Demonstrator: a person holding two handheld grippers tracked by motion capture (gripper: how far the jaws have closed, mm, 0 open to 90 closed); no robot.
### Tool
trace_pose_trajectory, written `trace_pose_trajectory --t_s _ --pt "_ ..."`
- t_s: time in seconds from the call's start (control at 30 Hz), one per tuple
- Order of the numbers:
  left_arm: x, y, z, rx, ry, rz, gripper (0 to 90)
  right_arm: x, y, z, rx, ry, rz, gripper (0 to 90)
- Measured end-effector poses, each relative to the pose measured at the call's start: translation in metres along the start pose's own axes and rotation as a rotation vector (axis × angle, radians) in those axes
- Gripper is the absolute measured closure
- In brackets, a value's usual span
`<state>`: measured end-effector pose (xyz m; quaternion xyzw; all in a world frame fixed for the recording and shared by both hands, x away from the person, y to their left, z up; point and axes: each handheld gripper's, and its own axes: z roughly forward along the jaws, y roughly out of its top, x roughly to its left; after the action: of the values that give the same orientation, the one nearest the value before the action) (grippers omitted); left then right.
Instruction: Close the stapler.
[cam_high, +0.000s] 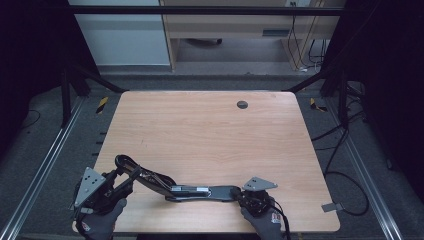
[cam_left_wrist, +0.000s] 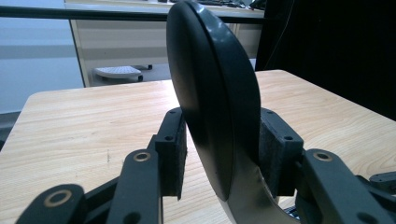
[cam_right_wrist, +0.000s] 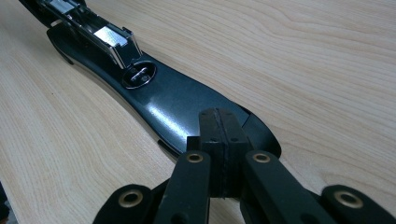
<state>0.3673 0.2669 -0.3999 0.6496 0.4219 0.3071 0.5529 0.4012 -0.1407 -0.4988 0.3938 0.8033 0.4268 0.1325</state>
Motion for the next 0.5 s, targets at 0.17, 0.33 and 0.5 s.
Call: trace_pose_trajectory --t_s 0.17,0.33,0.5 --pt "-0.0034 0.0017 -0.0006 0.001 -0.009 0.003 56.8 0.0003 -0.0002 0.0001 -0.002 -0.002 0.001 90.0" --pt "-0.0053 0.0035 -0.0007 0.009 -0.010 0.006 57.0 -0.0006 -0.0005 0.0001 -0.005 0.004 0.003 90.0" --pt "-0.0077 0.0054 -0.0001 0.014 -0.012 0.015 57.1 -0.0011 -0.0007 0.0001 -0.006 0.006 0.005 90.0"
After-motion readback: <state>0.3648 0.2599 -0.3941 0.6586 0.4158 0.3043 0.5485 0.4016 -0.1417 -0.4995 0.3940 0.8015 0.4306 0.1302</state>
